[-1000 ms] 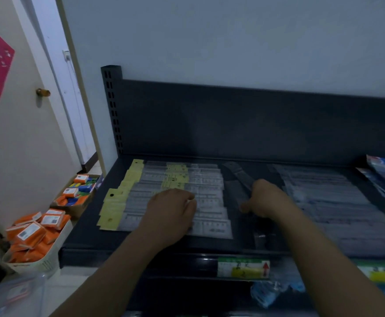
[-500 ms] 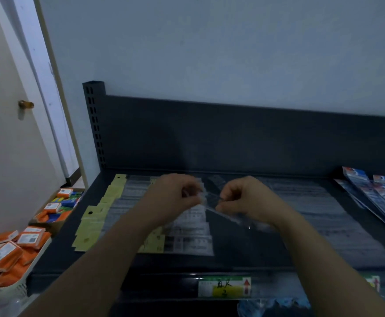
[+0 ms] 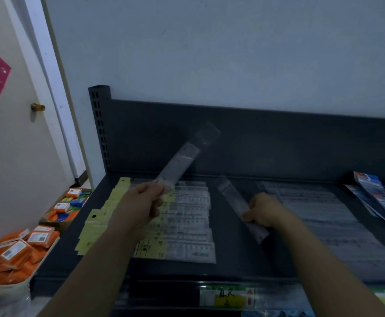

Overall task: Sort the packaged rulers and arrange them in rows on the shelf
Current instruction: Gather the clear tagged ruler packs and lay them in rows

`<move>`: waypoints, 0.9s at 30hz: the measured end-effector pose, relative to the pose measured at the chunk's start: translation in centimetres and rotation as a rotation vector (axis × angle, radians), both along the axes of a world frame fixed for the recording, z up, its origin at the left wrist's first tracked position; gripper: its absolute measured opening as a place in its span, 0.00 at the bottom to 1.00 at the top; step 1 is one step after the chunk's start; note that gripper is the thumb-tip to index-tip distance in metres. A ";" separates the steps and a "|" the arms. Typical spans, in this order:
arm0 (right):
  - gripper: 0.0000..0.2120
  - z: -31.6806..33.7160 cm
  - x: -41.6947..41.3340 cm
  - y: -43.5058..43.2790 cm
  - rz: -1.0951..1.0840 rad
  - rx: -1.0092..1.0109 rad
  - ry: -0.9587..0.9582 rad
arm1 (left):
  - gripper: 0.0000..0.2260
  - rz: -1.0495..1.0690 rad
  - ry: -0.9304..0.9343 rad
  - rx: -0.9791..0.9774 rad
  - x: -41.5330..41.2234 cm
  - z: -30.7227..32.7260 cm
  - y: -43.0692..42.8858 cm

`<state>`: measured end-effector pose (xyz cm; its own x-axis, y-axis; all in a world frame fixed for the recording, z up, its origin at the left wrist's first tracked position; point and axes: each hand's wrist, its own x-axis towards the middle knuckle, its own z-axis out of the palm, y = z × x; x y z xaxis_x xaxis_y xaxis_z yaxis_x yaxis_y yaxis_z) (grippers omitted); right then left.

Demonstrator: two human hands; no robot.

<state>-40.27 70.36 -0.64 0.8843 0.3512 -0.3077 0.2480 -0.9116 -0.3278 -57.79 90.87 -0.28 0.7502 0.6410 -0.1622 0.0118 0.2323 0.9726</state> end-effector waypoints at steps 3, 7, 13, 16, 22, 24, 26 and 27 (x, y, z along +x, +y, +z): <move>0.12 0.3 -1.5 -0.2 -0.067 0.252 -0.011 | 0.11 0.058 -0.027 -0.221 1.3 -0.5 -1.1; 0.12 0.7 -5.0 0.8 -0.214 0.921 0.119 | 0.06 0.001 -0.130 -0.353 1.8 -0.4 -3.7; 0.09 1.0 -8.2 2.2 -0.202 1.325 0.502 | 0.08 -0.179 -0.078 -0.102 2.2 -0.3 -8.3; 0.08 0.5 -8.0 1.2 -0.256 1.313 0.369 | 0.07 -0.280 -0.044 -0.012 1.8 -0.7 -9.6; 0.04 -0.1 -7.3 -3.3 -0.101 1.226 0.250 | 0.07 -0.272 -0.028 0.116 2.9 -0.7 -10.6; 0.06 0.0 -6.9 -4.9 0.015 1.133 0.227 | 0.06 -0.261 -0.058 0.127 3.8 -0.4 -11.3; 0.07 0.1 -6.1 -7.1 0.117 1.043 0.212 | 0.06 -0.202 -0.104 0.150 4.7 -0.2 -12.1; 0.07 0.3 -5.7 -8.3 0.153 1.002 0.217 | 0.06 -0.166 -0.130 0.143 5.1 0.0 -12.5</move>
